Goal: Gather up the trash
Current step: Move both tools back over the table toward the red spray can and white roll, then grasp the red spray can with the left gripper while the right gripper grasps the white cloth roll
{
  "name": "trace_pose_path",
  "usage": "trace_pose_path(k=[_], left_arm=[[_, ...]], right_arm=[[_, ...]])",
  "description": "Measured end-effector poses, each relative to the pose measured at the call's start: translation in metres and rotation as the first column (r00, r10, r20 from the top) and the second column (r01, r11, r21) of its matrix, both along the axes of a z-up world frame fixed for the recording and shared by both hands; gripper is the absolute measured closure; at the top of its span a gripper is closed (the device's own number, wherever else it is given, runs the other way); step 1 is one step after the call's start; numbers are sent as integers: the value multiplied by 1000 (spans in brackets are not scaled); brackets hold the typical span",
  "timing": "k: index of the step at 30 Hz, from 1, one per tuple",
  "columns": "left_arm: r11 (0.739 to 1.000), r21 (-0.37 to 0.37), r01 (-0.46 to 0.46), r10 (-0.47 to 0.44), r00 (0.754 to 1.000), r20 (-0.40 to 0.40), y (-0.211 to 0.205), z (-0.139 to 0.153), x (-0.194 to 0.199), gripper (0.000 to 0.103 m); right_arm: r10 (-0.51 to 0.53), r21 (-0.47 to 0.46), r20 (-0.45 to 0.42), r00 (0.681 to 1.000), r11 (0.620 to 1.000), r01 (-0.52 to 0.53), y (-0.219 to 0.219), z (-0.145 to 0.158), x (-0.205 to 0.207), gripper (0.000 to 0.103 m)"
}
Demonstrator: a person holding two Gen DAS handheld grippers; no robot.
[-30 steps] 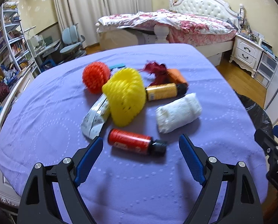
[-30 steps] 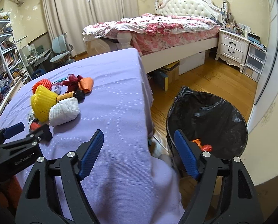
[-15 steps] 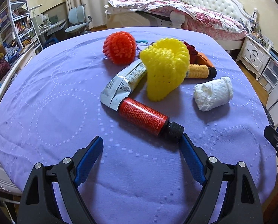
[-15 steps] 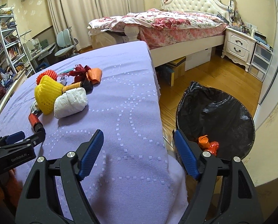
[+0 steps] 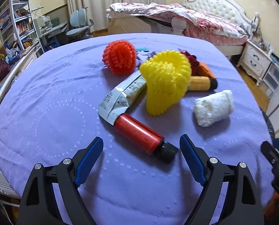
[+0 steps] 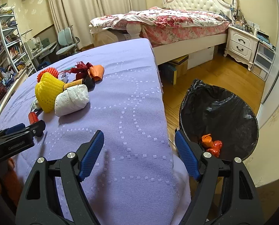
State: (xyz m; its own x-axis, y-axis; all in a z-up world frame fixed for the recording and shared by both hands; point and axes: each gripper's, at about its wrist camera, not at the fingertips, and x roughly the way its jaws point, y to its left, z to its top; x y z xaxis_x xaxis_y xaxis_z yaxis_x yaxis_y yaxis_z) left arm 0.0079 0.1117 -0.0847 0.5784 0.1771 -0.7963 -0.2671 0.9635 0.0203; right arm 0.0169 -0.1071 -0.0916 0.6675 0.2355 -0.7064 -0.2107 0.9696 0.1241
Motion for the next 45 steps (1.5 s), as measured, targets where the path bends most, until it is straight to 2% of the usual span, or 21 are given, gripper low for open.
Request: trace_pose_path(k=[3, 7, 8, 12, 14, 17, 21, 33, 39, 45], left_arm=[[1000, -20, -15, 15, 999, -28, 8, -6, -3, 20], [1000, -3, -6, 6, 1000, -12, 15, -5, -14, 21], [1000, -6, -5, 5, 1000, -8, 17, -5, -16, 28], [1000, -6, 11, -11, 1000, 10, 26, -3, -20, 46], [1000, -3, 17, -17, 1000, 17, 28, -2, -20, 60], [999, -33, 37, -36, 999, 41, 35, -1, -22, 72], [996, -69, 55, -50, 997, 61, 41, 0, -24, 73], [998, -46, 37, -33, 997, 76, 60, -1, -31, 74], [999, -42, 21, -18, 996, 84, 72, -1, -35, 74], [999, -42, 5, -1, 996, 93, 82, -2, -41, 74]], right_arm=[[6, 1, 3, 1000, 1000, -6, 2, 1, 0, 27], [19, 2, 2, 1000, 1000, -19, 6, 1, 0, 27], [23, 1, 2, 1000, 1000, -23, 7, 1, 0, 27], [45, -7, -1, 999, 999, -45, 17, 1, 0, 27], [58, -12, 1, 998, 998, -58, 22, 2, -1, 27], [76, -17, 2, 997, 997, -76, 30, 4, -2, 27], [115, -30, -3, 993, 993, -115, 45, 4, -2, 27], [200, -70, -18, 980, 977, -200, 93, 4, 7, 27], [166, -68, -32, 986, 984, -167, 99, 10, 17, 27], [92, -158, -42, 995, 983, -97, 90, 6, 26, 27]])
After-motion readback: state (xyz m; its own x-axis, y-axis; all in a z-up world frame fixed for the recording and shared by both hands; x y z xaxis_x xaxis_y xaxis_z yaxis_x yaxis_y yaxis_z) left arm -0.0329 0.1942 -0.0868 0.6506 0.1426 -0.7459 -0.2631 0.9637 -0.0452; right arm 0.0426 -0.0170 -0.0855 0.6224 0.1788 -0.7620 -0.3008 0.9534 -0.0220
